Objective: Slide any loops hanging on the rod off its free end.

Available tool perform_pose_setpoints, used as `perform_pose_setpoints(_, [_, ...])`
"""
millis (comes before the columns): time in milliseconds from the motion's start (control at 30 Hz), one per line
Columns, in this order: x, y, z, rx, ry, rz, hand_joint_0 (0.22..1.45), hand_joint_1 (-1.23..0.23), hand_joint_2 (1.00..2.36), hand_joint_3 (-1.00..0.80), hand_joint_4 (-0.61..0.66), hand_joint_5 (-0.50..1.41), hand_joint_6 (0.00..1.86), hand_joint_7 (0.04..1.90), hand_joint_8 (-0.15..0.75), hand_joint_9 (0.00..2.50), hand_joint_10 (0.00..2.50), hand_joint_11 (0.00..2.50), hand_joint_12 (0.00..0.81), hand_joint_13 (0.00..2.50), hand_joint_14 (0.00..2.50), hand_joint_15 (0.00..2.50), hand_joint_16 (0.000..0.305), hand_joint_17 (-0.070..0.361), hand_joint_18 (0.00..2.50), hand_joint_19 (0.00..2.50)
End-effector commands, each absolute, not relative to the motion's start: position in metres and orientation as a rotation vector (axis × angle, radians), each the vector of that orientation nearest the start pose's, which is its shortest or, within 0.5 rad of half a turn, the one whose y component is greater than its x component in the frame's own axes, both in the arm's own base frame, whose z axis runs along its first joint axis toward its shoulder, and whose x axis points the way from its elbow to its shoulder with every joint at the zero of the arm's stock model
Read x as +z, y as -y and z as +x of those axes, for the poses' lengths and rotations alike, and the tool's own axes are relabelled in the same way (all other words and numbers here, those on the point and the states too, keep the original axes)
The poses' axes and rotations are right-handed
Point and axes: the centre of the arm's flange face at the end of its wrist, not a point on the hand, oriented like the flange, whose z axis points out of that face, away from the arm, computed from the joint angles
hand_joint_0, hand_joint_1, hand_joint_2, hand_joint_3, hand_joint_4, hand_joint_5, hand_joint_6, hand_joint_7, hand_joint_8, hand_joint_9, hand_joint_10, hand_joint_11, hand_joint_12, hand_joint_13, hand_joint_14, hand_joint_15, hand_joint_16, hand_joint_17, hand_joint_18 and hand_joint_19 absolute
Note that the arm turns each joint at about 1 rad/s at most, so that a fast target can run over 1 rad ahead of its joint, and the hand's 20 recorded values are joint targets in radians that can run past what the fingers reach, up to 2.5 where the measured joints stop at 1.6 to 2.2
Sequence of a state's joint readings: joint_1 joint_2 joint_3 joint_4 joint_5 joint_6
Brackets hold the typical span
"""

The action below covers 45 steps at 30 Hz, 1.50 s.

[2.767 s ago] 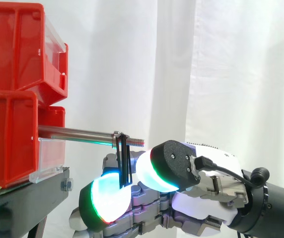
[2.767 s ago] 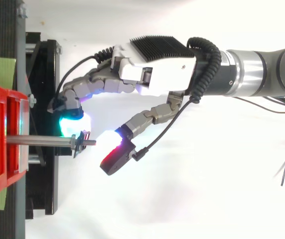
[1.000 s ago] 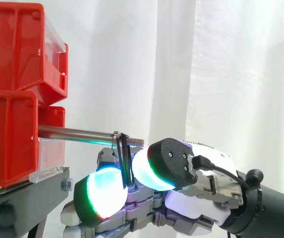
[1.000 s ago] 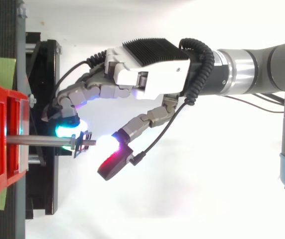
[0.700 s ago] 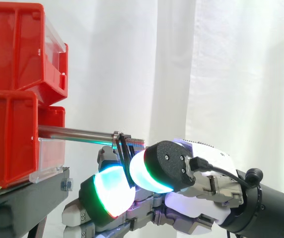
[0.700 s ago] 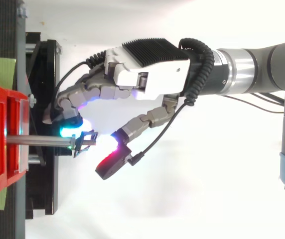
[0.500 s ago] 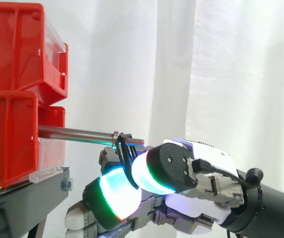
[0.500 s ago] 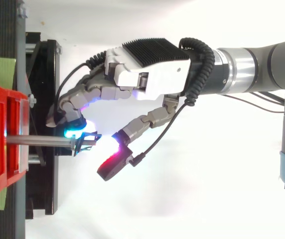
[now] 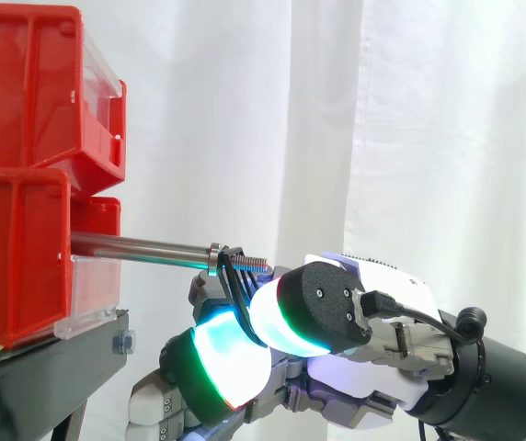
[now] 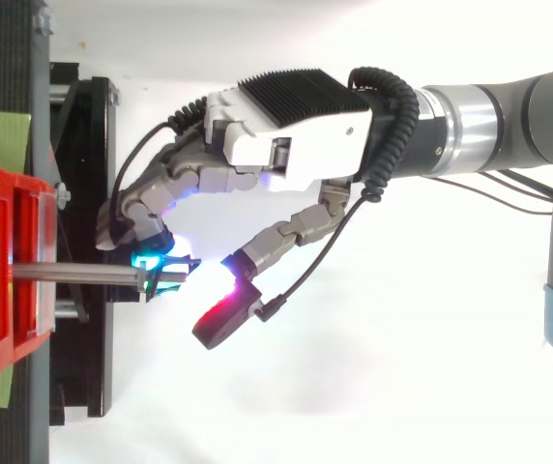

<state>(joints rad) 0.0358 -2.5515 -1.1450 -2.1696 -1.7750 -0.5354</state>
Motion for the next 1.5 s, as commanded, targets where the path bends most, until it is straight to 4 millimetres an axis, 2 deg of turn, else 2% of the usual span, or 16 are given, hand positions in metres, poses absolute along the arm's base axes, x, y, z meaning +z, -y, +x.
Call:
perform_pose_setpoints(0, [0.141, 0.084, 0.82, 1.062, -1.16, 0.409, 0.58, -0.6, 1.03, -0.17, 0.17, -0.22, 0.79, 1.35, 0.304, 0.72, 0.01, 0.21, 0.28, 0.73, 0.0, 0.05, 0.05, 0.113, 0.8, 0.3])
perform_pose_setpoints(433, [0.151, 0.088, 0.818, 1.065, -1.172, 0.417, 0.58, -0.61, 1.03, -0.13, 0.14, -0.22, 0.79, 1.36, 0.303, 0.72, 0.01, 0.21, 0.281, 0.74, 0.0, 0.05, 0.05, 0.113, 0.8, 0.31])
perform_pose_setpoints(633, [0.16, 0.091, 0.806, 1.037, -1.292, 0.476, 0.58, -0.61, 1.03, -0.13, 0.14, -0.22, 0.79, 1.35, 0.304, 0.72, 0.01, 0.21, 0.284, 0.74, 0.0, 0.05, 0.05, 0.113, 0.79, 0.32])
perform_pose_setpoints(800, [0.162, 0.094, 0.802, 1.019, -1.329, 0.492, 0.58, -0.61, 1.03, -0.14, 0.14, -0.22, 0.79, 1.35, 0.302, 0.72, 0.01, 0.21, 0.283, 0.74, 0.0, 0.05, 0.05, 0.113, 0.79, 0.31])
perform_pose_setpoints(1133, [0.182, 0.096, 0.795, 0.992, -1.371, 0.497, 0.59, -0.61, 1.03, -0.15, 0.14, -0.22, 0.79, 1.35, 0.3, 0.72, 0.01, 0.21, 0.283, 0.74, 0.0, 0.05, 0.05, 0.113, 0.8, 0.31])
perform_pose_setpoints(1367, [0.189, 0.097, 0.79, 0.986, -1.406, 0.519, 0.59, -0.61, 1.03, -0.16, 0.13, -0.22, 0.79, 1.35, 0.3, 0.72, 0.01, 0.22, 0.282, 0.74, 0.0, 0.06, 0.05, 0.113, 0.8, 0.3])
perform_pose_setpoints(1467, [0.199, 0.099, 0.787, 0.982, -1.413, 0.526, 0.59, -0.62, 1.03, -0.16, 0.13, -0.22, 0.79, 1.35, 0.299, 0.72, 0.01, 0.22, 0.281, 0.74, 0.0, 0.05, 0.05, 0.112, 0.8, 0.31])
